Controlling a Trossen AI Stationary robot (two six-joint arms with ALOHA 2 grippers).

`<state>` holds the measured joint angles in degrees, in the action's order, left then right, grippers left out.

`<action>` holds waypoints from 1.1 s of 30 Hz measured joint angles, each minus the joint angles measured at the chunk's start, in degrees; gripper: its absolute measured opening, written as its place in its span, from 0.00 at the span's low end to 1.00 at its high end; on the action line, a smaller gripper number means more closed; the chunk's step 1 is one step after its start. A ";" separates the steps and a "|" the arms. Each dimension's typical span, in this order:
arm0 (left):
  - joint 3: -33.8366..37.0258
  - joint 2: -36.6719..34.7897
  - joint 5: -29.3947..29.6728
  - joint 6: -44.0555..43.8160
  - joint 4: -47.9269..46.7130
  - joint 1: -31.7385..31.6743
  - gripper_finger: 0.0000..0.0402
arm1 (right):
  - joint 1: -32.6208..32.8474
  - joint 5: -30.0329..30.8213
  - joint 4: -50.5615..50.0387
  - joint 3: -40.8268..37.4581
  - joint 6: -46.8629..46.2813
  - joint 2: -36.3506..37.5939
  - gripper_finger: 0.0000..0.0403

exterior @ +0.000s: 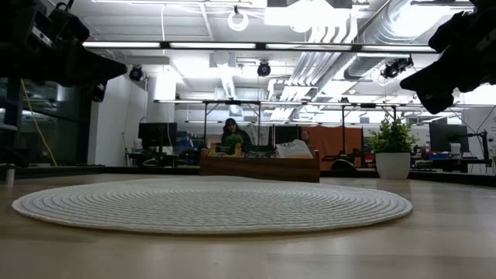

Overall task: Pick & Place Tea
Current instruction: Return to Home Position

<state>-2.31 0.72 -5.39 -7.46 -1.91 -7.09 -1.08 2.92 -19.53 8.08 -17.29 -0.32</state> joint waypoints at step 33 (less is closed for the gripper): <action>0.00 -0.03 0.09 -0.31 -0.33 0.00 0.00 | 0.00 -0.31 0.07 0.00 -3.25 0.00 0.00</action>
<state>-2.31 0.69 -5.30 -7.77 -2.24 -7.09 -1.08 2.61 -19.46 8.08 -20.53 -0.32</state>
